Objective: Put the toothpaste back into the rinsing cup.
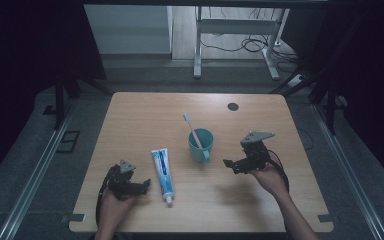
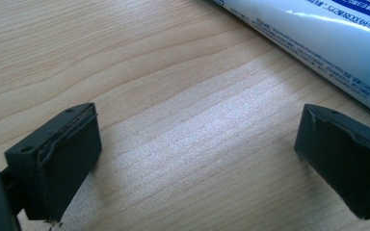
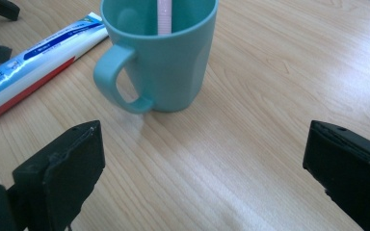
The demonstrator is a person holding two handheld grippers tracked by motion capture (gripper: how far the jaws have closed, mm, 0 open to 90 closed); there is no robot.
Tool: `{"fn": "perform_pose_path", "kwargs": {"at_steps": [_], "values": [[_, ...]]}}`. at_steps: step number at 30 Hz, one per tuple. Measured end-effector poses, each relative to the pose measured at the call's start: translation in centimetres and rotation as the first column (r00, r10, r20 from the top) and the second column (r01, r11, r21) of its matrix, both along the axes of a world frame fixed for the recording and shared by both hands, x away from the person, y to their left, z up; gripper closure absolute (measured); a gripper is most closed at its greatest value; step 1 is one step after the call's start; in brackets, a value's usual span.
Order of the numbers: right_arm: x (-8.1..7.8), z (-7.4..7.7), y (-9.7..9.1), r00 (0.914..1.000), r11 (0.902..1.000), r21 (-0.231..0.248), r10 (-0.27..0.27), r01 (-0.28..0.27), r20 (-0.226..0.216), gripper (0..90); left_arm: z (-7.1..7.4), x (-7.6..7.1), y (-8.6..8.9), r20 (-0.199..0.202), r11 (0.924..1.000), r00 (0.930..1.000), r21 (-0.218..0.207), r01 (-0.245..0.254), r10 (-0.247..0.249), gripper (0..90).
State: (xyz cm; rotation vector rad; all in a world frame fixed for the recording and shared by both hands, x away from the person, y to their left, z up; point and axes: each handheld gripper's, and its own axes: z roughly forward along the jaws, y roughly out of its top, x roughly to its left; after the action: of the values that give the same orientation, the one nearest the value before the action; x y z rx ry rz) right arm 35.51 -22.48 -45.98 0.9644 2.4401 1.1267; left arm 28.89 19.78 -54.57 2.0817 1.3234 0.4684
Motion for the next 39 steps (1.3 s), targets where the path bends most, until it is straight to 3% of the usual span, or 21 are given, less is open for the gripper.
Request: {"fn": "perform_pose_path", "kwargs": {"at_steps": [21, 39], "values": [[-1.8, -2.4, -3.3, 0.9986, 0.9984, 0.027, -0.049, 0.05, -0.022, 0.5, 0.0, 0.0, 0.0, 0.001, 1.0, 1.0, 0.0, -0.001, 0.001, 2.6], [-3.3, -5.8, -5.5, 0.9963, 0.9968, 0.004, -0.08, 0.08, -0.032, 0.8, 0.0, 0.0, 0.0, 0.001, 1.0, 1.0, 0.0, 0.0, 0.0, 2.6]]}}
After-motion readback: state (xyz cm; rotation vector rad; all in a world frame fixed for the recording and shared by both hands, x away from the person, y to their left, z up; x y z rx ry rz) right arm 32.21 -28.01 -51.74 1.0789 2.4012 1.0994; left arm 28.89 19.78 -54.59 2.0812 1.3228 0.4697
